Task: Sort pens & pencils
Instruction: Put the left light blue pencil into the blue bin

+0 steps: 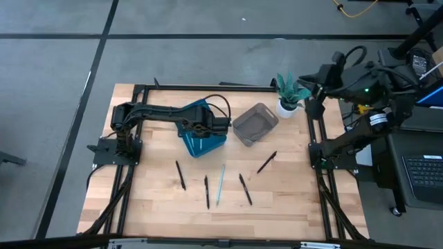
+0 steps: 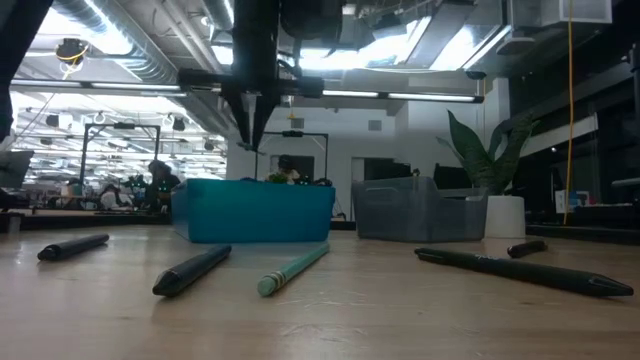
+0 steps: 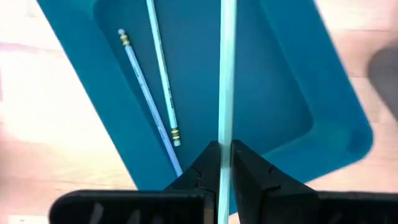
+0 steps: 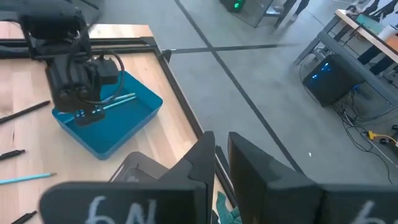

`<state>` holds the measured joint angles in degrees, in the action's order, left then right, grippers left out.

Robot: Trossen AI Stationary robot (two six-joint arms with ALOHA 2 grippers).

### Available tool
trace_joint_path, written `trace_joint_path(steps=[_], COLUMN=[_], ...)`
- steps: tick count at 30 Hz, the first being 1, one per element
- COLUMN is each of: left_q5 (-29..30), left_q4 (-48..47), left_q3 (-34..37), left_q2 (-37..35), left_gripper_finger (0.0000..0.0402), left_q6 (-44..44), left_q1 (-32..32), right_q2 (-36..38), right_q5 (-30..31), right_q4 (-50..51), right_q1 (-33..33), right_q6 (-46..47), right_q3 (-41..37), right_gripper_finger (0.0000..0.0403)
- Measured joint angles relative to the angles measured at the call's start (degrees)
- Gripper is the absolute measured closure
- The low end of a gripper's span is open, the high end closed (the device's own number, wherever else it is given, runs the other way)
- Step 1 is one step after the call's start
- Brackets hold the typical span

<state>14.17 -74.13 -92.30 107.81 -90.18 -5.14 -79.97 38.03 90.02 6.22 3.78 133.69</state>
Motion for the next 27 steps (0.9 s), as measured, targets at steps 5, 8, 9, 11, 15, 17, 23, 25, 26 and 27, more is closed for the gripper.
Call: trace_joint_path(steps=[5,8,9,11,15,17,23,25,26,27], left_q5=[-3.0,-3.6,-3.6,-3.6,-4.5,-4.7,-4.9,-4.6,-4.6,-4.6], left_q4=[2.4,3.0,3.2,3.4,4.0,5.2,6.6,7.1,7.2,7.2], left_q3=[3.0,4.3,4.4,5.2,7.3,8.2,8.7,8.7,8.7,8.7], left_q2=[0.2,0.3,0.2,0.2,0.2,0.2,0.2,0.2,0.2,0.2], left_gripper_finger=[0.0379,0.0379,0.0379,0.0379,0.0379,0.0379,0.0379,0.0379,0.0379,0.0379], left_q6=[-0.8,-1.1,-1.2,-1.2,-1.0,-0.9,1.2,2.1,2.3,2.4], left_q1=[-1.1,-1.1,-1.1,-1.3,-2.4,-2.9,-4.3,-4.9,-5.3,-5.6], right_q2=[-0.1,-0.3,-0.3,-0.3,-0.2,-0.3,-0.3,-0.3,-0.3,-0.3], right_q5=[-1.9,-3.5,-3.7,-3.8,-3.7,-3.8,-3.8,-3.8,-3.8,-3.8], right_q4=[0.0,0.0,0.0,0.0,0.0,0.0,0.0,0.0,0.0,0.0], right_q1=[0.0,0.0,0.0,0.0,0.0,0.0,0.0,0.0,0.0,0.0], right_q6=[-1.3,-1.4,-1.5,-1.5,-1.5,-1.5,-1.3,-1.3,-1.3,-1.3], right_q3=[0.0,0.0,0.0,0.0,0.0,0.0,0.0,0.0,0.0,0.0], right_gripper_finger=[0.0355,0.0355,0.0355,0.0355,0.0355,0.0355,0.0355,0.0355,0.0355,0.0355])
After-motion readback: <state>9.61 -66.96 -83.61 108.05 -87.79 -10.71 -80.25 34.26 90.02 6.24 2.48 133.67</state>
